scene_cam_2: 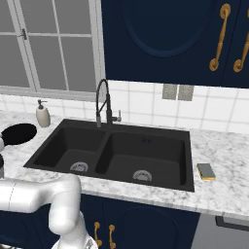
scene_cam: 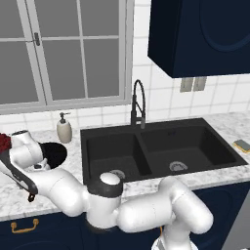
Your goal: Pick the pan and sponge and place them into the sink. Then turn on the water.
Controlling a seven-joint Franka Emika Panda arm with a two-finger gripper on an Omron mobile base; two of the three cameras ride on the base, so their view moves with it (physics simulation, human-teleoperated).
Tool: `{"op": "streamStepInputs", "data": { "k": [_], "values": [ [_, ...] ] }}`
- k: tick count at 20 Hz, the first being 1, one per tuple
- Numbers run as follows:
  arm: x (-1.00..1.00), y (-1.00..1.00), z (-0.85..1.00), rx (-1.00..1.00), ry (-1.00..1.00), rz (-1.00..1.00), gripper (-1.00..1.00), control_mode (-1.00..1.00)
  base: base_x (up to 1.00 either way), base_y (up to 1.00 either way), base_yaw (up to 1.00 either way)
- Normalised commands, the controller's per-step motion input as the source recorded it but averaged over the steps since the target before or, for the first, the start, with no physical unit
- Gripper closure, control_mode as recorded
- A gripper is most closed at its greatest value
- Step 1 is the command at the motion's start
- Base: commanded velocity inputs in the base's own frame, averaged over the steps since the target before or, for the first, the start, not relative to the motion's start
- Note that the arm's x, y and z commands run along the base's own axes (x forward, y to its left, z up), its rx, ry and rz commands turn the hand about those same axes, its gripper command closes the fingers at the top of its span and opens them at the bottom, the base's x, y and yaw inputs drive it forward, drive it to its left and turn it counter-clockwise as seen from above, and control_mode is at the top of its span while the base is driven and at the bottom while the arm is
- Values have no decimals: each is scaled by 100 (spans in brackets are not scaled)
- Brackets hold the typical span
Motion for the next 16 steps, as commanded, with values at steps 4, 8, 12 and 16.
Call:
{"op": "streamStepInputs", "data": {
  "k": [4, 8, 12, 16],
  "values": [
    [-2, -2, -73, -5, 6, 0, -100, -100, 0, 0, 0],
    [-22, -32, -92, 0, 0, -2, -100, -100, 0, 0, 0],
    [-62, -56, -100, 2, -7, -10, 100, -100, 0, 0, 0],
    [-79, -100, -100, 11, -20, -30, 100, -100, 0, 0, 0]
  ]
}}
